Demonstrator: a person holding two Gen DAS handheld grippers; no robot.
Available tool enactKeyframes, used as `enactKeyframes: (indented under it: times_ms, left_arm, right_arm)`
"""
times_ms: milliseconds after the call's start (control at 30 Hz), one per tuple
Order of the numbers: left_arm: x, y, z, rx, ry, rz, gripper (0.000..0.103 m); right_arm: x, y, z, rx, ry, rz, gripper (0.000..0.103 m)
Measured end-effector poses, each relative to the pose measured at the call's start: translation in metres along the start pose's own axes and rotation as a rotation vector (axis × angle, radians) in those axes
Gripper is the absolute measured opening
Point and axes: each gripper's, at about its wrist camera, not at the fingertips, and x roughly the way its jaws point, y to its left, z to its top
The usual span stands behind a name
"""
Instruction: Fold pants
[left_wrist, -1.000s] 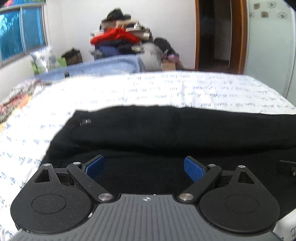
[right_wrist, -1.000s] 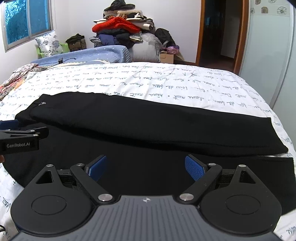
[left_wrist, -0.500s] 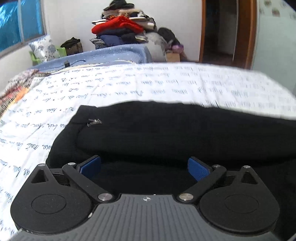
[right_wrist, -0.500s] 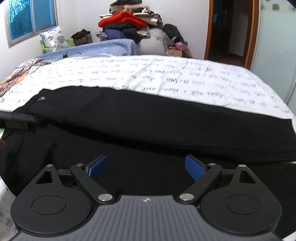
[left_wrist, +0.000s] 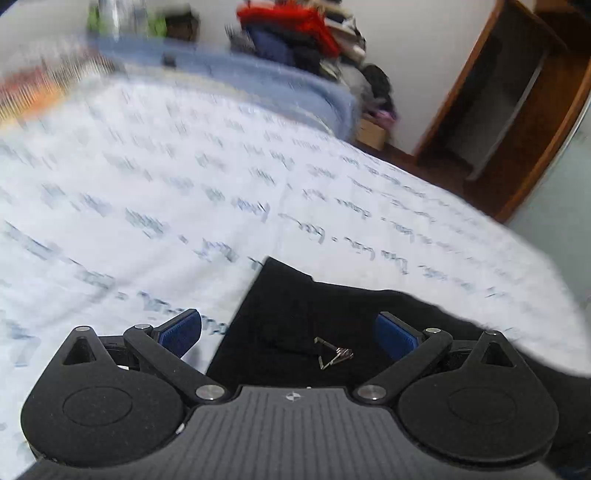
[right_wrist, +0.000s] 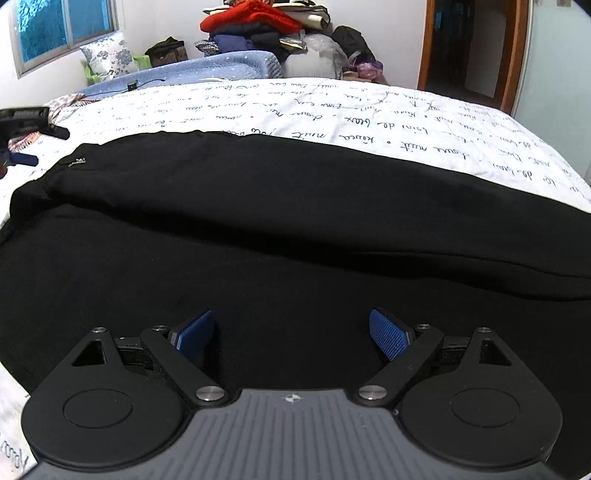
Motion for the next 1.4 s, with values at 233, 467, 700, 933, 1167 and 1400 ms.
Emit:
enactKeyframes:
  times_ms: [233, 467, 700, 933, 1167, 1400]
  left_arm:
    - [0.039, 0.024, 0.009, -0.123, 0.053, -0.156, 0.101]
    - [0.053, 0.003, 0.013, 0.006, 0.068, -0.162, 0.098]
    - [0.061, -0.014, 0.02, 0.213, 0.111, 0.049, 0.043]
    - [0.042, -0.029, 0.016, 0.304, 0.007, 0.02, 0.025]
    - [-0.004, -0.039, 0.004, 0.324, -0.163, -0.058, 0.016]
    - [-0.072, -0.068, -0.029, 0.434, -0.417, -0.12, 0.015]
  right_arm:
    - [0.002, 0.004, -0.005, -0.024, -0.002, 0.006, 0.102]
    - [0.006, 0.005, -0.005, -0.031, -0.013, 0.001, 0.103]
    - [0.002, 0.004, -0.011, -0.031, -0.033, 0.002, 0.103]
    - [0.0, 0.002, -0.012, -0.03, -0.039, 0.006, 0.103]
    - [-0.02, -0.015, 0.002, -0.016, -0.133, 0.092, 0.103]
    - [-0.027, -0.03, 0.064, -0.268, -0.25, 0.265, 0.103]
